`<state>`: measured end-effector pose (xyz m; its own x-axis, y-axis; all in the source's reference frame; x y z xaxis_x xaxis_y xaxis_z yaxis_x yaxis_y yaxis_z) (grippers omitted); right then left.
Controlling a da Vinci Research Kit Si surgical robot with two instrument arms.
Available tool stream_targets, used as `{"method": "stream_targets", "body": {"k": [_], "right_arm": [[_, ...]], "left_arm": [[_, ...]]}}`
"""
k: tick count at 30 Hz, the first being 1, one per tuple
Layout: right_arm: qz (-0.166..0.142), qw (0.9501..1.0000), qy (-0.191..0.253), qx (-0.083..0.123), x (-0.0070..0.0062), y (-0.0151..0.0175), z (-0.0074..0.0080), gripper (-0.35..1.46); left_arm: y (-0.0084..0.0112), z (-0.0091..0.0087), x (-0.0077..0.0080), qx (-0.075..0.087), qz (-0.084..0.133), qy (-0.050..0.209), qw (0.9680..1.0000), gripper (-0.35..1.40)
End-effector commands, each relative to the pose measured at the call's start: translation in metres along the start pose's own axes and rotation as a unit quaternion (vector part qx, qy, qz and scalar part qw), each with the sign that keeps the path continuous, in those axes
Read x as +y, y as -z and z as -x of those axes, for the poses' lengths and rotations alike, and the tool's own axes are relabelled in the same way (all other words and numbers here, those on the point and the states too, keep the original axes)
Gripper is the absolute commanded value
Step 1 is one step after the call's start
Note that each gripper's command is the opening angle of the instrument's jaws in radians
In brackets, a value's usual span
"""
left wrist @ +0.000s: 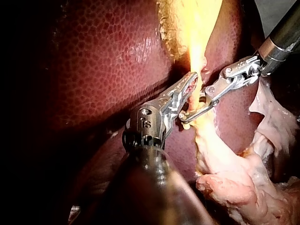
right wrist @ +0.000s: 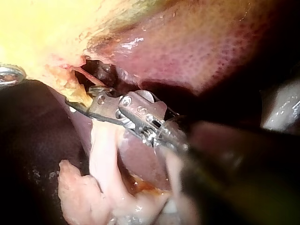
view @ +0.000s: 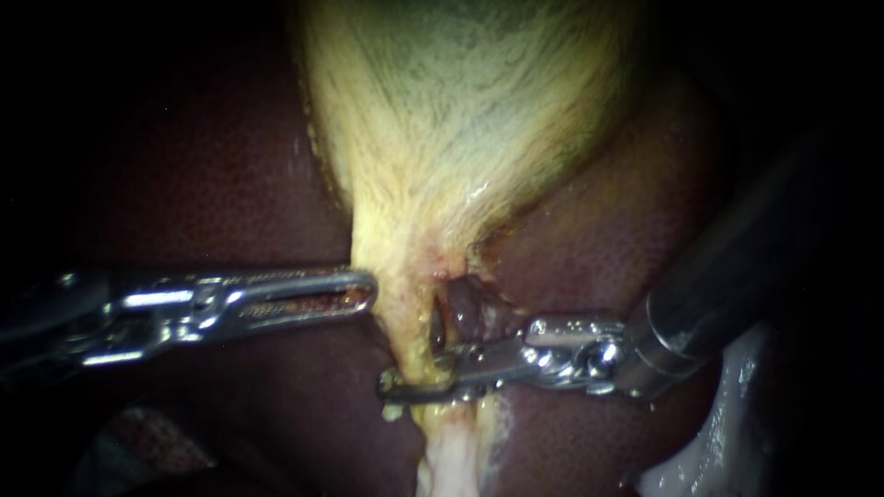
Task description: Going back second clip left tube
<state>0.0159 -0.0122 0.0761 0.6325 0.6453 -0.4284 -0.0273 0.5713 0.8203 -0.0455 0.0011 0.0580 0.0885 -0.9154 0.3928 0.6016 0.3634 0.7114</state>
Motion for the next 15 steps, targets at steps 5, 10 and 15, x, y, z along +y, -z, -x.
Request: {"method": "stream_targets", "body": {"k": [5,10,15], "right_arm": [[-0.004,1.0000,0.003,-0.002,0.0000,0.0000,0.0000,-0.35],[-0.007,0.9999,0.006,-0.004,0.0000,0.0000,0.0000,-0.35],[-0.025,0.9995,0.013,0.012,0.0001,-0.0001,-0.0002,-0.10]], "left_arm": [[0.0001,0.0000,0.0000,0.000,0.000,0.000,1.0000,-0.35],[0.0001,0.0000,0.0000,0.000,0.000,0.000,1.0000,-0.35],[0.0001,0.0000,0.0000,0.000,0.000,0.000,1.0000,-0.35]]}}
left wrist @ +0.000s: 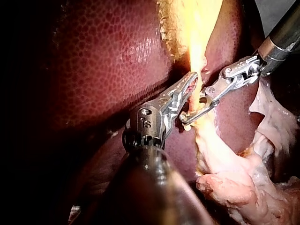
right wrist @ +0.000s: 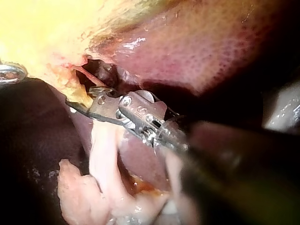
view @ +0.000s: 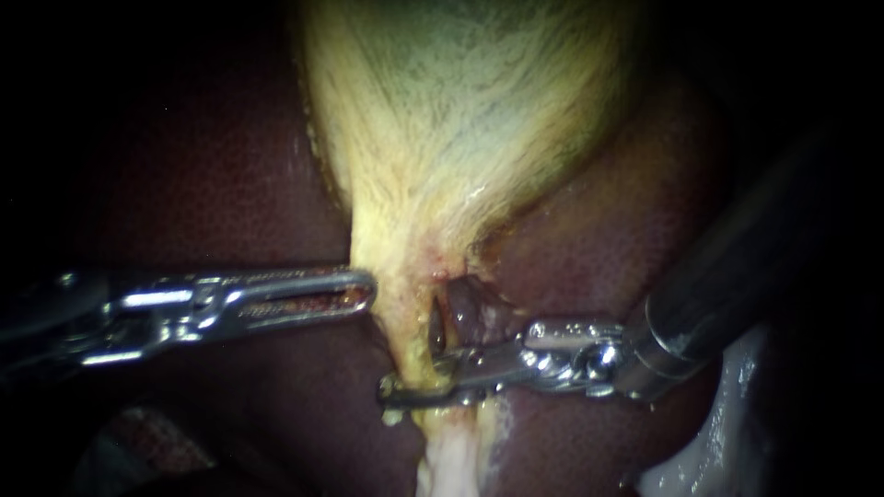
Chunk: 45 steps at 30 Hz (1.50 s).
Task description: Going back second clip left tube
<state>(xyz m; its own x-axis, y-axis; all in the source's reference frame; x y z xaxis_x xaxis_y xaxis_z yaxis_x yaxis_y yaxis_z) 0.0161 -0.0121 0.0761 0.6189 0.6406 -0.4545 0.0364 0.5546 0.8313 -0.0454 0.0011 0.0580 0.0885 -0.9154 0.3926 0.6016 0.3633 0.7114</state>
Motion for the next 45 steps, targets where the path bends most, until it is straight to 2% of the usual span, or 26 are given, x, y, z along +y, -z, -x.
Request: {"method": "stream_targets", "body": {"k": [1,5,9,20,30,35,41,45], "right_arm": [[0.004,1.0000,0.002,0.009,0.0000,-0.0001,-0.0001,0.02],[0.000,0.9997,0.015,0.019,0.0000,-0.0002,-0.0003,0.37],[0.001,0.9988,0.039,0.028,0.0000,-0.0001,-0.0004,0.46],[0.019,0.9934,0.107,0.038,-0.0002,0.0010,-0.0011,0.56],[0.023,0.9913,0.122,0.042,-0.0008,0.0032,-0.0009,0.57],[0.026,0.9901,0.130,0.044,-0.0018,0.0053,-0.0004,0.58],[0.057,0.9822,0.171,0.051,-0.0033,0.0088,-0.0003,0.60],[0.072,0.9745,0.207,0.050,-0.0042,0.0120,-0.0010,0.60]], "left_arm": [[0.0000,0.0000,0.0000,0.000,0.000,0.000,1.0000,-0.35],[0.0001,0.0000,0.0000,0.000,0.000,0.000,1.0000,-0.35],[0.0001,0.0000,0.0000,0.000,0.000,0.000,1.0000,-0.35],[0.0001,0.0000,0.0000,0.000,0.000,0.000,1.0000,-0.35],[0.0002,-0.0001,0.0001,0.000,-0.001,0.000,1.0000,-0.35],[0.0003,-0.0001,0.0001,0.000,-0.001,0.000,1.0000,-0.35],[0.0003,-0.0001,0.0001,0.000,-0.001,0.000,1.0000,-0.35],[0.0003,-0.0001,0.0001,0.000,-0.001,0.000,1.0000,-0.35]]}}
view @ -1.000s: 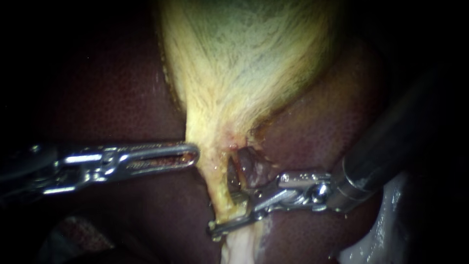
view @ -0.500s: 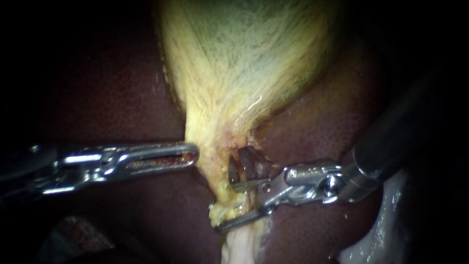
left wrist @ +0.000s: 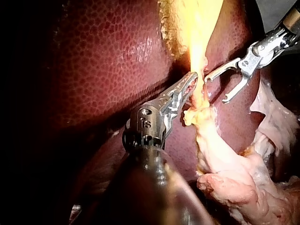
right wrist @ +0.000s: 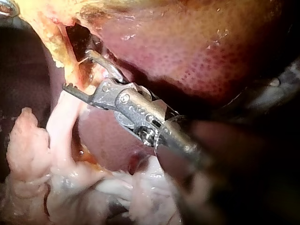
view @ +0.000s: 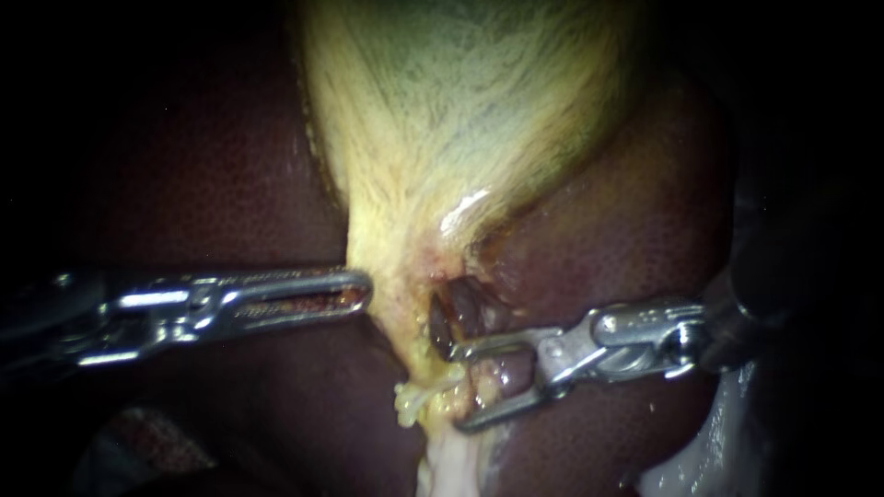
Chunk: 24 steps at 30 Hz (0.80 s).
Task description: Going back second clip left tube
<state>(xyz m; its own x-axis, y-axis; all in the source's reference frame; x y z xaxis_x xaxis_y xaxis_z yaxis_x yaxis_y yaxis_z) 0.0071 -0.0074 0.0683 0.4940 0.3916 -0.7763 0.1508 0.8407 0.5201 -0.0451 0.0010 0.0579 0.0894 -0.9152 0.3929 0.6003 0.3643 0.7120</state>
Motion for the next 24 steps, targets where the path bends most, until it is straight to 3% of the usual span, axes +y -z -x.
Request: {"method": "stream_targets", "body": {"k": [1,8,14,24], "right_arm": [[0.001,1.0000,0.009,-0.001,0.0000,0.0007,-0.0003,0.60],[-0.001,0.9977,0.068,-0.004,-0.0001,0.0054,-0.0017,0.60],[-0.004,0.9964,0.085,-0.004,-0.0004,0.0065,-0.0018,0.60],[-0.005,0.9915,0.130,-0.008,-0.0008,0.0068,-0.0017,0.60]], "left_arm": [[0.0000,0.0000,0.0000,0.000,0.000,0.000,1.0000,-0.35],[-0.0002,0.0000,0.0003,0.000,0.000,0.000,1.0000,-0.35],[-0.0006,-0.0002,0.0007,0.000,0.000,-0.001,1.0000,-0.35],[-0.0042,-0.0026,0.0023,0.006,0.001,-0.008,0.9999,-0.35]]}}
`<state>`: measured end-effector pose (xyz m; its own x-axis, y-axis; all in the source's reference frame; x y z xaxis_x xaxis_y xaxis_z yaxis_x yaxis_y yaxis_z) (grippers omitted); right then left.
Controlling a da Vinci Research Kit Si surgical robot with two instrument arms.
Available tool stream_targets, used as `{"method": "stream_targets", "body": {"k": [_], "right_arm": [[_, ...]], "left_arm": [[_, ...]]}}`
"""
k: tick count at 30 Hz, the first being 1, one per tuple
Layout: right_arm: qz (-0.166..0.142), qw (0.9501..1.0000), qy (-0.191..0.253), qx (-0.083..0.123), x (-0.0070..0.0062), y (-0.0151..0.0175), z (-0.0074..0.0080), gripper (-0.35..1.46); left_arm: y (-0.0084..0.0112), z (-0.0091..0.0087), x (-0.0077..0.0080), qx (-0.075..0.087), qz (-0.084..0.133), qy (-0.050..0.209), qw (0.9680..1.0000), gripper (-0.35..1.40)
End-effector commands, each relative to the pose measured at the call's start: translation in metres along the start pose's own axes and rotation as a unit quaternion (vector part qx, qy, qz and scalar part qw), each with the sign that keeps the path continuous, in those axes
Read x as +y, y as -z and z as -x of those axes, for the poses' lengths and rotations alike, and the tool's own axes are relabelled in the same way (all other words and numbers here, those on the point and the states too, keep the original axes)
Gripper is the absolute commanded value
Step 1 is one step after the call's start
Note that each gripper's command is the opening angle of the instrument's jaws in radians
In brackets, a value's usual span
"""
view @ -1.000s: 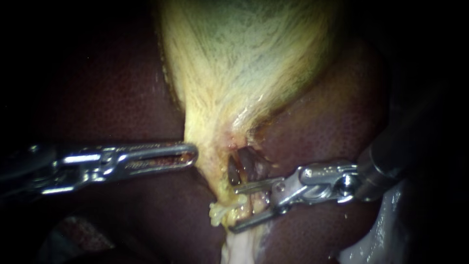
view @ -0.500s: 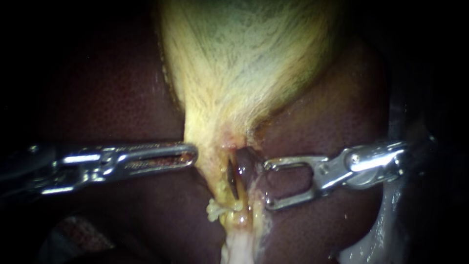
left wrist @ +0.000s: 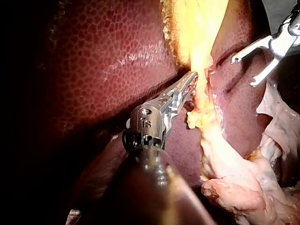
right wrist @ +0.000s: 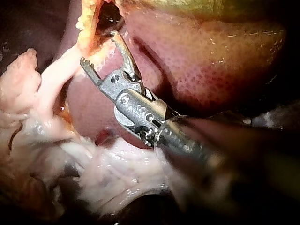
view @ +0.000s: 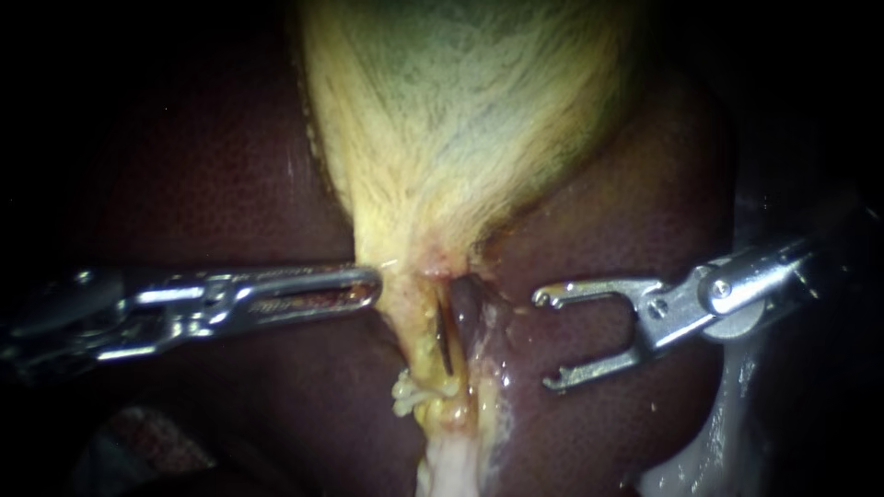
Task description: Going back second clip left tube
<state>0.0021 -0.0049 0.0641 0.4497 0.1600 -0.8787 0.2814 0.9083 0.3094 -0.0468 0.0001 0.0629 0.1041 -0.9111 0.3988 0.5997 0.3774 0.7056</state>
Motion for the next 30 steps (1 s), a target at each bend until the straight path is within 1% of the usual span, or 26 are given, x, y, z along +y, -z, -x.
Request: {"method": "stream_targets", "body": {"k": [1,5,11,12,30], "right_arm": [[0.000,1.0000,0.004,-0.001,0.0001,0.0002,0.0001,0.60],[-0.001,0.9998,0.019,-0.002,0.0000,0.0003,0.0002,0.60],[-0.002,0.9996,0.028,-0.002,-0.0001,0.0005,0.0002,0.60],[-0.002,0.9996,0.028,-0.002,-0.0001,0.0005,0.0002,0.60],[-0.002,0.9994,0.034,-0.003,-0.0003,0.0007,0.0000,0.60]], "left_arm": [[-0.0003,-0.0001,0.0000,0.002,0.000,-0.001,1.0000,-0.35],[-0.0012,-0.0003,-0.0001,0.004,-0.002,-0.005,1.0000,-0.35],[-0.0025,-0.0009,-0.0005,0.009,-0.003,-0.007,0.9999,-0.35],[-0.0027,-0.0010,-0.0005,0.010,-0.004,-0.004,0.9999,-0.35],[-0.0028,-0.0009,-0.0006,0.010,-0.004,-0.004,0.9999,-0.35]]}}
